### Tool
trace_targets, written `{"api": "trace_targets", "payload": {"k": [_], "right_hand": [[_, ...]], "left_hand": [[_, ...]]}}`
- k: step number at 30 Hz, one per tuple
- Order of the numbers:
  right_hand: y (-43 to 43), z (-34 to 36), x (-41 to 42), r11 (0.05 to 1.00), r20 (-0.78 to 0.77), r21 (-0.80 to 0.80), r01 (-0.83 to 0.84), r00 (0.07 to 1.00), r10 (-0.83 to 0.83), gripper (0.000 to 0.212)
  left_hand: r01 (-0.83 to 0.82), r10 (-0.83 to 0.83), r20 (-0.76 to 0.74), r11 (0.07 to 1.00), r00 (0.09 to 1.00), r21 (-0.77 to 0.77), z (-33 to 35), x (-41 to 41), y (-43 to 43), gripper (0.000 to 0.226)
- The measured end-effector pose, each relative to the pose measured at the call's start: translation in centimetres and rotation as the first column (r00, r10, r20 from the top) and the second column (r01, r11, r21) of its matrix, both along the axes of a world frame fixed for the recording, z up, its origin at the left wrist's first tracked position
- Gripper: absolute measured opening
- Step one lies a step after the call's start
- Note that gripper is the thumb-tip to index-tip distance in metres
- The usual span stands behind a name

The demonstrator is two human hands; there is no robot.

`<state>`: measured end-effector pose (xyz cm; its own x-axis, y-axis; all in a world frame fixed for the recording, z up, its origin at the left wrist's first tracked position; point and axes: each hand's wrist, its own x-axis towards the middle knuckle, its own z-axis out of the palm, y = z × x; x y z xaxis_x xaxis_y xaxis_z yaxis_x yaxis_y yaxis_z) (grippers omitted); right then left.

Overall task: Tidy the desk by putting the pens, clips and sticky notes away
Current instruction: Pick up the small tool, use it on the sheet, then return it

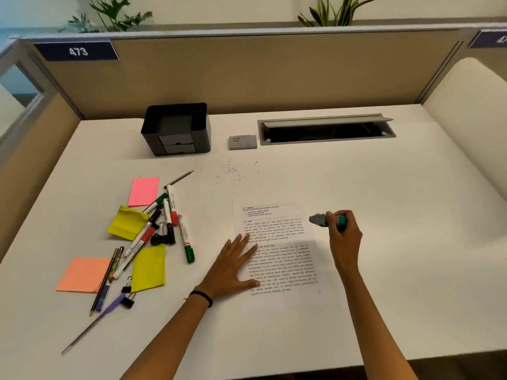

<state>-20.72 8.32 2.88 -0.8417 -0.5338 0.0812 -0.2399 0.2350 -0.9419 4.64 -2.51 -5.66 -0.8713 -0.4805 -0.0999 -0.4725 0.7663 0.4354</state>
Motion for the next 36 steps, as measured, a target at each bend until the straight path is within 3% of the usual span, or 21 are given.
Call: {"api": "trace_targets", "payload": {"k": [7,12,24,29,36], "right_hand": [[2.1,-0.6,0.8,0.974,-0.151,0.189,-0.120,0.977,0.150,0.025],[3.7,-1.3,1.9,0.941,-0.334,0.320,-0.106,0.917,0.217,0.024],[4.8,-3.3,3.6,0.837,-0.299,0.511,-0.196,0.872,0.387,0.027],[4.7,-3.6,3.6,0.819,-0.306,0.528,-0.223,0.850,0.428,0.023],[4.7,-4.1,3.6,0.807,-0.278,0.542,-0.236,0.855,0.437,0.019]], "left_hand": [[-0.044,0.045,-0.024,0.998,0.999,0.042,0.4,-1.9,-2.5,0.094],[-0.021,0.021,0.004,0.999,1.000,0.031,0.6,-2.8,-4.0,0.098],[-0.111,0.121,-0.090,0.988,0.989,0.110,0.9,-3.1,-4.2,0.109],[-0.130,0.138,-0.037,0.975,0.990,0.179,0.6,-3.3,-4.6,0.114],[-0.076,0.071,0.034,0.985,0.997,0.157,-0.1,-3.2,-5.3,0.117]]}}
